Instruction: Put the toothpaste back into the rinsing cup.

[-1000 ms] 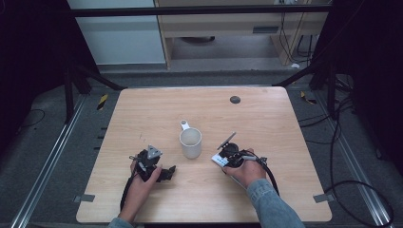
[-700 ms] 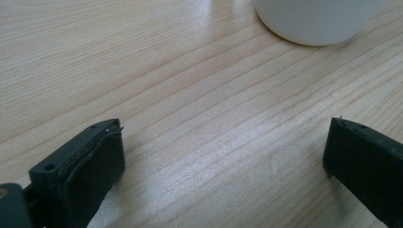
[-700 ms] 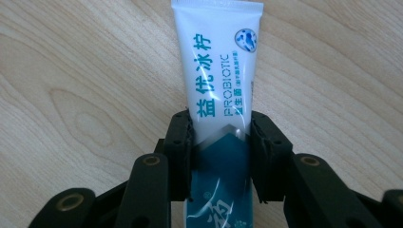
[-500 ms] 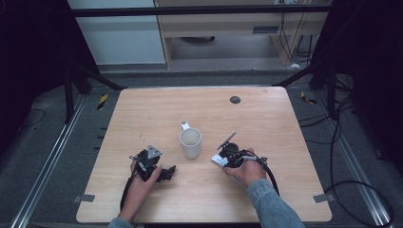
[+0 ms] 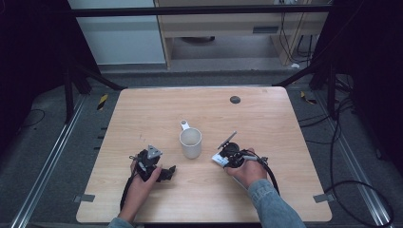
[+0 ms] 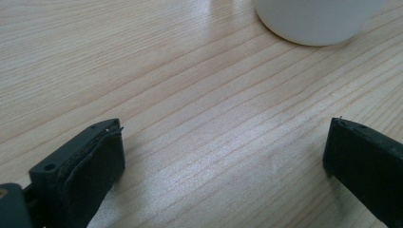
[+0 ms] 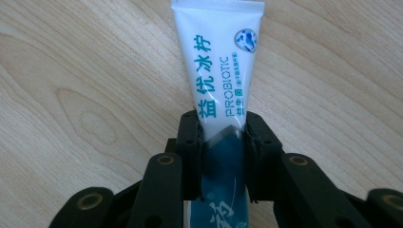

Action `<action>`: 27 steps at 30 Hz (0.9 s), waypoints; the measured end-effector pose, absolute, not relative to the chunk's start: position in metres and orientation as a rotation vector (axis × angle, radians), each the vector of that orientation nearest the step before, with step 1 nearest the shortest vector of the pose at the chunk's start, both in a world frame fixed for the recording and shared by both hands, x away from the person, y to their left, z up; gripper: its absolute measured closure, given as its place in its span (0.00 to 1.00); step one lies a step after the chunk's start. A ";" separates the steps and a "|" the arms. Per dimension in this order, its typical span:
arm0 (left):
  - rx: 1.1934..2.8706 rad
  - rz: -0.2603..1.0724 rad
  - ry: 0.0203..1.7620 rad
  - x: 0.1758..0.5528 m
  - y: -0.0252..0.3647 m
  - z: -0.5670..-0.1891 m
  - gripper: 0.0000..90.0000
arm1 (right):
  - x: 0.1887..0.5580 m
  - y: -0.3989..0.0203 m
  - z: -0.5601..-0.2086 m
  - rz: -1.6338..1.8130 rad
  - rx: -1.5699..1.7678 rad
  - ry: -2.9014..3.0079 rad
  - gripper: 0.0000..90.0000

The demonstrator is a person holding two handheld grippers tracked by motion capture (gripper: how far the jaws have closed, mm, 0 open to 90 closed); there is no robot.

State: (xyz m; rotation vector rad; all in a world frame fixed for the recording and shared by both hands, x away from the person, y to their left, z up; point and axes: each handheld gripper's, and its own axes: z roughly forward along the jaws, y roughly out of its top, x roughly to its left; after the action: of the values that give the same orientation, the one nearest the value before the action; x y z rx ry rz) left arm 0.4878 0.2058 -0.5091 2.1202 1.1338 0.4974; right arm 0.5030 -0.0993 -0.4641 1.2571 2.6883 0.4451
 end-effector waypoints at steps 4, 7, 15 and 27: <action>2.120 0.498 1.133 0.488 0.206 -0.509 0.00 | 0.503 -0.100 -0.462 0.451 1.255 2.687 0.84; 2.120 0.497 1.133 0.488 0.206 -0.509 0.00 | 0.502 -0.100 -0.461 0.456 1.262 2.688 0.85; 2.120 0.497 1.133 0.488 0.206 -0.509 0.00 | 0.503 -0.098 -0.459 0.456 1.256 2.704 0.86; 2.121 0.497 1.133 0.488 0.206 -0.509 0.00 | 0.502 -0.106 -0.442 0.513 1.272 2.654 0.87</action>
State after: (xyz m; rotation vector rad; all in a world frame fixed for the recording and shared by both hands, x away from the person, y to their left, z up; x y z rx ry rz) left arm 0.4879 0.2058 -0.5091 2.1210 1.1328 0.4971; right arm 0.5024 -0.1060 -0.4417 1.2720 2.6537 0.5125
